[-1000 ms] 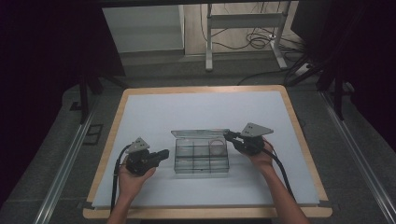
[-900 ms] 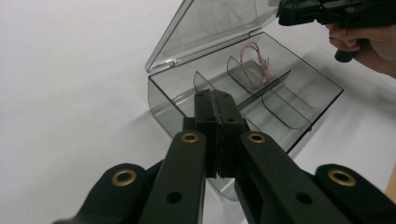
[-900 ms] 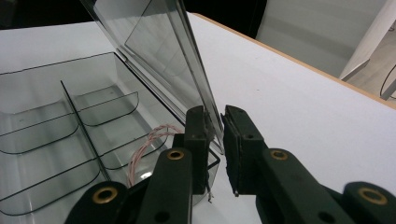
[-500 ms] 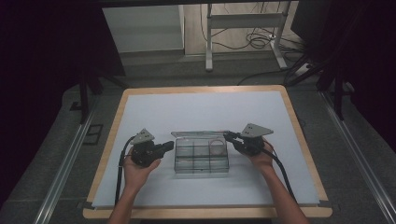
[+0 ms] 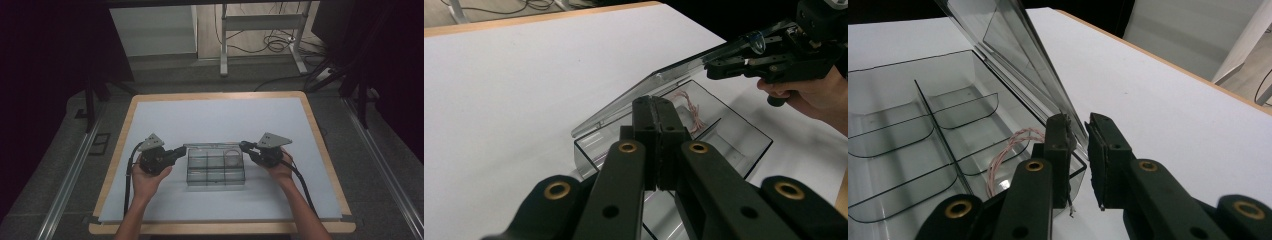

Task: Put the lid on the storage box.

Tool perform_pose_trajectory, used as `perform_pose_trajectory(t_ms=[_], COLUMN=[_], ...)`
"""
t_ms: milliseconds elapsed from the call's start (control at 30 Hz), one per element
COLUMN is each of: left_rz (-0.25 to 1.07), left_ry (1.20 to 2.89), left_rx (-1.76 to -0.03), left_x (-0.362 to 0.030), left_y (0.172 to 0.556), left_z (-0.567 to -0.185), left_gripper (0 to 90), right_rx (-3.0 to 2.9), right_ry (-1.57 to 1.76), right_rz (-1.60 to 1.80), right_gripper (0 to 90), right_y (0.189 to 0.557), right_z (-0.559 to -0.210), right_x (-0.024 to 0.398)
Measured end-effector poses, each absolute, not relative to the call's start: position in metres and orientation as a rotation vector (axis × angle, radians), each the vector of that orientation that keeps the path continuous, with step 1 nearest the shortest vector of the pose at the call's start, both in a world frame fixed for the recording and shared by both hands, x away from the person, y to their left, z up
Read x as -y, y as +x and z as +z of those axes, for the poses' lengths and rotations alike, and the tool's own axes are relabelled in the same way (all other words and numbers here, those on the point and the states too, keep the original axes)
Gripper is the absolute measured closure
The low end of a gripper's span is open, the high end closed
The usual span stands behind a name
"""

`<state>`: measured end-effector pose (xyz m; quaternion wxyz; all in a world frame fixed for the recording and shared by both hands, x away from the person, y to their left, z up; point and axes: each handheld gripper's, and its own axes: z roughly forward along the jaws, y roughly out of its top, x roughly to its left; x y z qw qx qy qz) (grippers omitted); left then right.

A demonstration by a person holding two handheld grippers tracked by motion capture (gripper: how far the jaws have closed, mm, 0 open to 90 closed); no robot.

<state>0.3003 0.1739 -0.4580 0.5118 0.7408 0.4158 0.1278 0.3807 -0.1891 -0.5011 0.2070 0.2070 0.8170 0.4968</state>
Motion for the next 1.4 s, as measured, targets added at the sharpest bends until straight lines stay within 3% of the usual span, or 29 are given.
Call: perform_pose_trajectory(t_ms=[267,667,967,1067,1400], left_rz=[0.306,0.305,0.307,0.307,0.308], left_ry=[1.784,1.79,1.791,1.791,1.792], left_rx=[-1.0,-0.997,-0.998,-0.999,-0.997], left_x=[-0.173,-0.172,-0.173,-0.173,-0.172], left_y=[0.299,0.299,0.297,0.298,0.298], left_z=[-0.459,-0.46,-0.461,-0.461,-0.462], left_gripper=[90.0,90.0,90.0,90.0,90.0], right_rx=[-2.272,-2.298,-2.302,-2.297,-2.3], right_ry=[0.579,0.627,0.661,0.7,0.82], right_rz=[1.382,1.394,1.401,1.417,1.413], right_gripper=[73.9,56.8,50.4,43.2,36.7], right_y=[0.381,0.377,0.368,0.366,0.36], right_z=[-0.501,-0.493,-0.489,-0.489,-0.49], right_x=[0.189,0.197,0.201,0.203,0.211])
